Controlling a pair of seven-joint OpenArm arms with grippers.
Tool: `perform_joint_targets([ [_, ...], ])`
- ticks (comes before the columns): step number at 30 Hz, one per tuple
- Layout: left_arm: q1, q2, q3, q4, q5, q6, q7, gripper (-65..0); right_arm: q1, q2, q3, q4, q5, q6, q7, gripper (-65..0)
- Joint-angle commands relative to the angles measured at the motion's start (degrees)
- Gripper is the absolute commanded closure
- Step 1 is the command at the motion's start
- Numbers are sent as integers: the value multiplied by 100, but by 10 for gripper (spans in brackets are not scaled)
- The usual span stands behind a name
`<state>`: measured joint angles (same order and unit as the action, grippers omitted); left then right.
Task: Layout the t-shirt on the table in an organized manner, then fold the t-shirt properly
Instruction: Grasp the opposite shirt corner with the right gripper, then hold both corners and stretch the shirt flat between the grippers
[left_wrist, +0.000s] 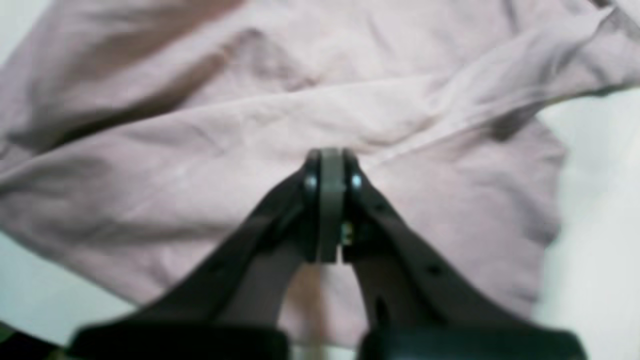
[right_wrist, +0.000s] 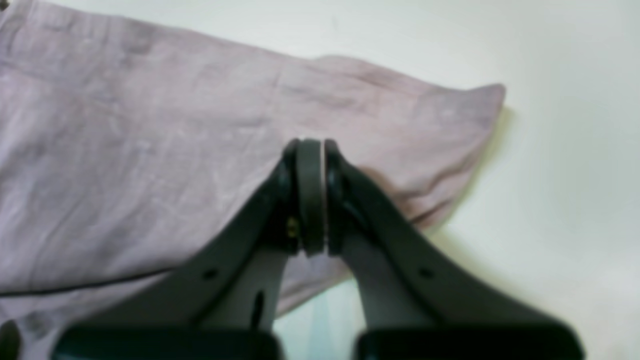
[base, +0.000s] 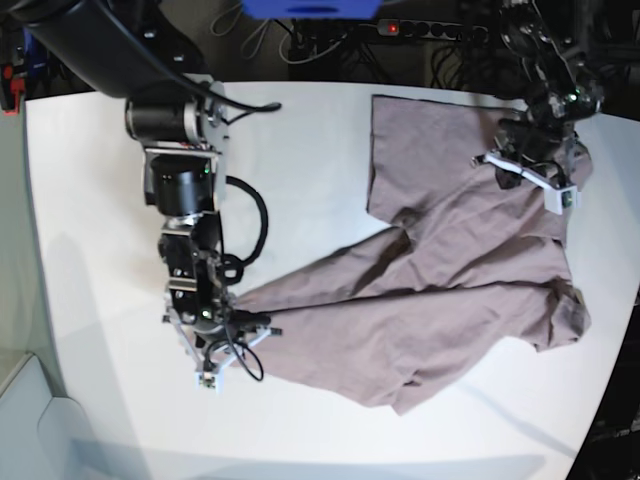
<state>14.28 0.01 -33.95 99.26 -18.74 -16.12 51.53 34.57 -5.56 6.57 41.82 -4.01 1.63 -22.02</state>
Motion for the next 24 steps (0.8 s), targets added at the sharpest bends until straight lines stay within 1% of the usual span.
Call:
perform_joint_targets([
  [1, 0, -58, -46, -102, 50, 25, -120, -2, 178, 7, -11, -55, 10, 0, 228, 0],
  [6, 0, -454, -29, -797, 85, 25, -427, -2, 196, 438, -2, -820, 1, -9, 914, 0],
  [8, -9, -603, -37, -981, 85, 16, -463, -2, 196, 631, 7, -996, 10, -9, 1081, 0],
  [13, -17, -1052, -46, -1087, 85, 16, -463, -2, 73, 1123, 33, -1039, 36, -18, 1108, 0],
  [15, -53, -1219, -46, -1087, 85, 16, -463, -2, -94, 1229, 33, -934, 36, -18, 1081, 0],
  [18, -88, -1500, -46, -1069, 85, 16, -463, -2, -569, 1493, 33, -327, 36, -18, 721, 0],
  [20, -176, -1614, -46, -1034, 76, 8, -463, -2, -1017, 1536, 33, 323, 36, -18, 448, 0],
  [21, -184, -1641, -46, -1034, 76, -54, -463, -2, -1334, 1572, 33, 763, 36, -18, 325, 0],
  [22, -220, -1667, -46, -1025, 76, -203, -463, -2, -1650, 1598, 33, 1246, 36, -18, 202, 0],
  [24, -307, -1737, -55, -981, 76, -617, -410, -2, -2292, 1607, 33, 2275, 36, -18, 26, 0],
])
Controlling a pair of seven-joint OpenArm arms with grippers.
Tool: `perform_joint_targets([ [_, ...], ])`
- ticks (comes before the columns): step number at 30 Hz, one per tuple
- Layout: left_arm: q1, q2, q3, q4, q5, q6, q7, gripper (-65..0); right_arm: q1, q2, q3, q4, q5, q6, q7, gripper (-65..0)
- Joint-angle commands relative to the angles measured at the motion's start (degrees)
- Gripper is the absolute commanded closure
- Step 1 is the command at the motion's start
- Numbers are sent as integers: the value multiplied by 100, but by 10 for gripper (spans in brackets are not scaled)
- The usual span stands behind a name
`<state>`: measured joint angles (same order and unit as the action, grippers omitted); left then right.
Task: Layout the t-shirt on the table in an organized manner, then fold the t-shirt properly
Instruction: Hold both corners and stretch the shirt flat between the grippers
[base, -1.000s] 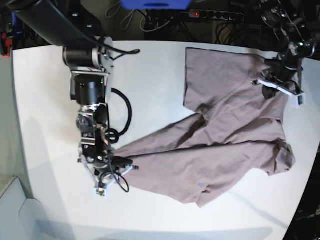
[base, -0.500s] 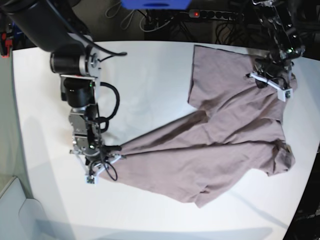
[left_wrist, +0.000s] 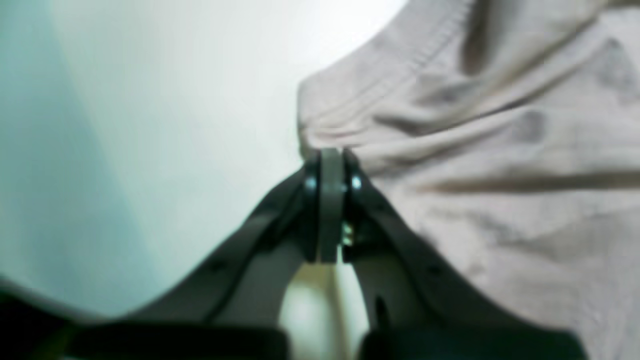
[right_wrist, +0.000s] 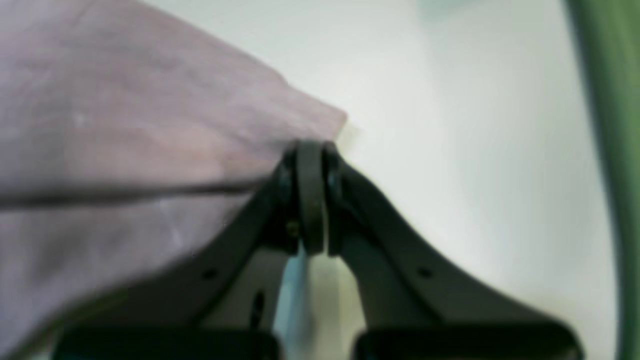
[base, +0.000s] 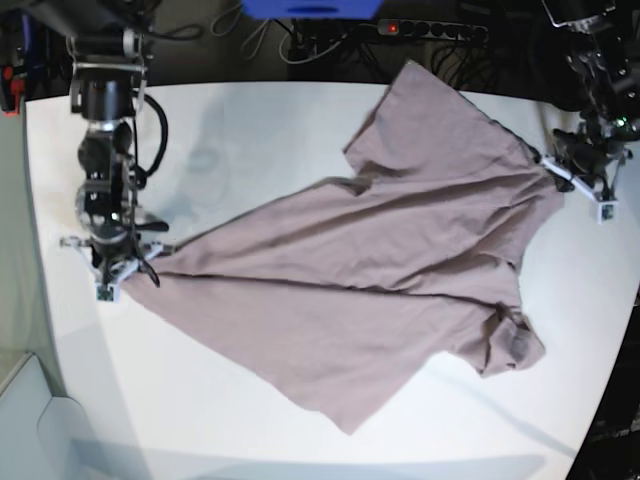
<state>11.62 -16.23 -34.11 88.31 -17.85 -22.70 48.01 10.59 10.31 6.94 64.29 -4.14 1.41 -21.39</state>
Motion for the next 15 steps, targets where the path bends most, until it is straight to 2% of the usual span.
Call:
perform_joint_targets([
  [1, -76, -113, -40, 158, -13, -143, -49, -2, -211, 20, -4, 555, 41, 13, -125, 0],
  [5, -146, -34, -22, 536, -13, -477, -40, -2, -1195, -6, -13, 2296, 41, 13, -433, 0],
  [10, -287, 502, -13, 1098, -13, -495, -40, -1, -1934, -15, -30, 3817, 58, 13, -899, 0],
  [15, -533, 1214, 127, 1186, 31, -495, -40, -1, -2039, -15, -30, 4248, 58, 13, -969, 0],
])
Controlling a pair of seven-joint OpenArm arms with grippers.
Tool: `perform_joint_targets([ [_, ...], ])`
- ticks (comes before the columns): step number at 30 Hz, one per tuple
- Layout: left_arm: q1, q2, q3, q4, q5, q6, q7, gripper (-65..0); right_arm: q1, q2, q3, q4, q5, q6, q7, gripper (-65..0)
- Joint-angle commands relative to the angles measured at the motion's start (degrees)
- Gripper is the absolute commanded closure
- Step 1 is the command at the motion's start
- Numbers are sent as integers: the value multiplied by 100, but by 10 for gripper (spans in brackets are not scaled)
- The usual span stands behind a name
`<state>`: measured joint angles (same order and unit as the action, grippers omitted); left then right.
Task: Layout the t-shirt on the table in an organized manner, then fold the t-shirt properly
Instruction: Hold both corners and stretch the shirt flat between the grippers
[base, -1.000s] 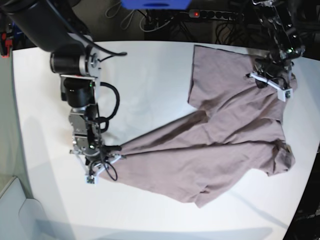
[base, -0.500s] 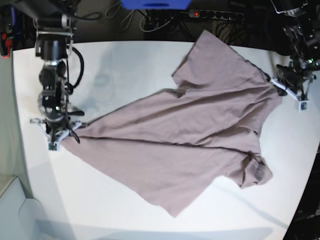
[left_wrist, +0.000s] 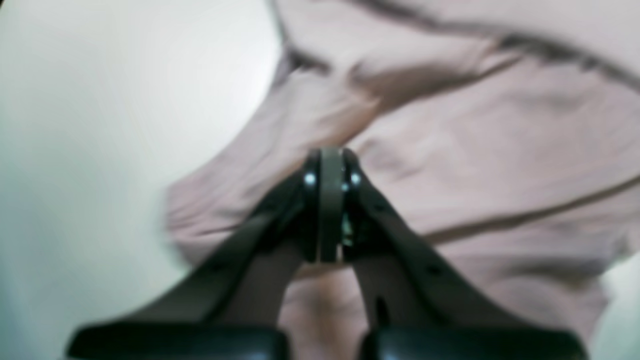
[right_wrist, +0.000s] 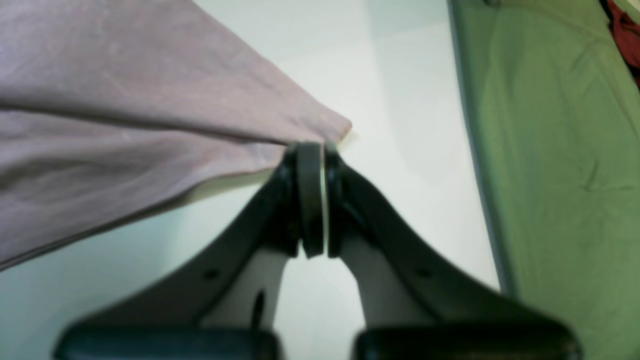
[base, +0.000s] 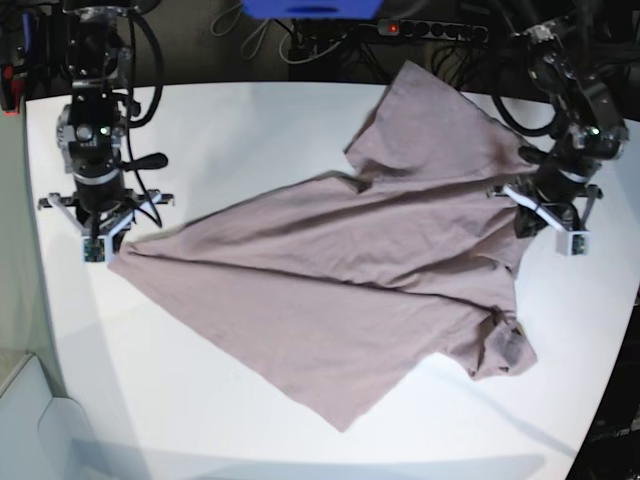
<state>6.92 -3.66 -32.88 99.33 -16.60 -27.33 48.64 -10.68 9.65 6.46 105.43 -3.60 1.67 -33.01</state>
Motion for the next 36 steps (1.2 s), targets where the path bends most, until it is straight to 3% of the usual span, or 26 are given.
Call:
perform_joint_targets([
  [1, -63, 54, 163, 76, -94, -14, -104, -1, 87, 50, 18, 134, -5, -13, 194, 0],
  [6, -37, 458, 972, -153, -85, 39, -104, -1, 87, -73, 9, 99, -5, -13, 194, 0],
  [10, -19, 485, 1491, -821, -76, 39, -130, -1, 87, -187, 9, 108, -23, -13, 194, 0],
  [14, 113, 98, 1535, -1348, -76, 12, -165, -1, 96, -187, 9, 108, -23, -13, 194, 0],
  [21, 561, -1045, 1482, -1814, -103, -23, -174, -1, 255, -187, 18, 90, -32, -13, 194, 0],
  [25, 895, -1379, 963, -1612, -129, -32, -174, -1, 395, -257, 9, 81, -5, -13, 194, 0],
  [32, 939, -1397, -461, -1014, -129, -40, -113, -1, 808, -890, -246, -200, -23, -13, 185, 0],
  [36, 921, -1335, -654, -337, -138, -40, -104, -1, 1072, -1163, -888, -798, -5, -13, 185, 0],
])
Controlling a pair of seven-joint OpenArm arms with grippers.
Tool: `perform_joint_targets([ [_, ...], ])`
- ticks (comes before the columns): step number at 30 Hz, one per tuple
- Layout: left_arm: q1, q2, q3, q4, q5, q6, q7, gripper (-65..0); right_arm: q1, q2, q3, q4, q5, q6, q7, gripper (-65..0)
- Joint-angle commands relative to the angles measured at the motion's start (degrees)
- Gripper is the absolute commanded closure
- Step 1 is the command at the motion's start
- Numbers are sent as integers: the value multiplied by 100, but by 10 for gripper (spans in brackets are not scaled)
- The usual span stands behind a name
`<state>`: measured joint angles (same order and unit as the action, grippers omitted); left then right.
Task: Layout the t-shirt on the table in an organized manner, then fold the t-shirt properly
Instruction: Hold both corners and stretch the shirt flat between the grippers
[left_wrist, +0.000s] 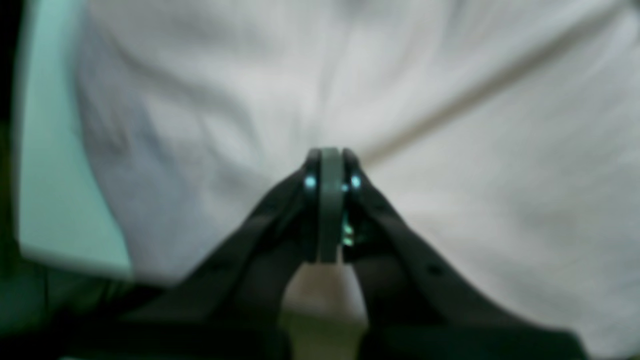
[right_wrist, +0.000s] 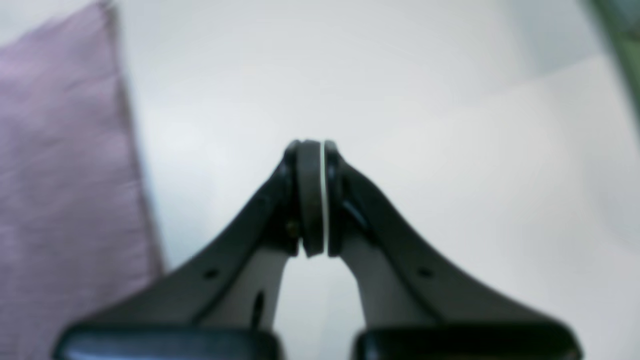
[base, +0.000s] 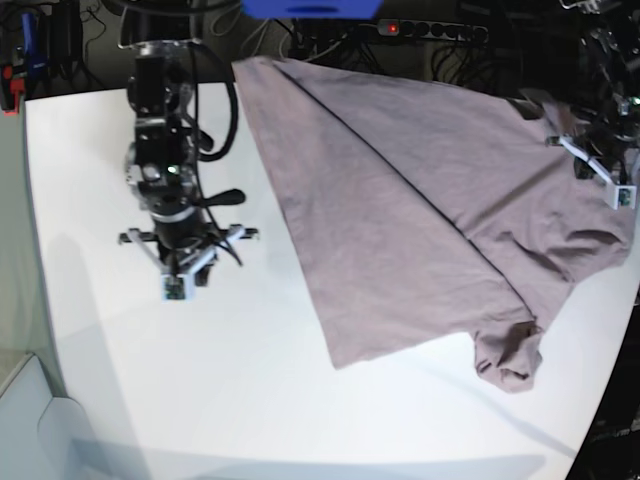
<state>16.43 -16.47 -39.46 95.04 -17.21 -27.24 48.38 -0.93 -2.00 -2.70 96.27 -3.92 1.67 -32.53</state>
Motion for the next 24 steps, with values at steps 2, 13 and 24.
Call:
perform_joint_targets([
  [2, -38, 113, 3, 364, -77, -49, -78, -1, 247, -182, -332, -181, 19, -13, 137, 0],
  [13, -232, 482, -32, -296, -41, -49, -139, -1, 1583, -700, -1299, -2229, 36, -13, 181, 0],
  [24, -240, 306, -41, -911, -59, -49, -157, -1, 2796, -700, -1273, -4620, 898, -5, 515, 0],
])
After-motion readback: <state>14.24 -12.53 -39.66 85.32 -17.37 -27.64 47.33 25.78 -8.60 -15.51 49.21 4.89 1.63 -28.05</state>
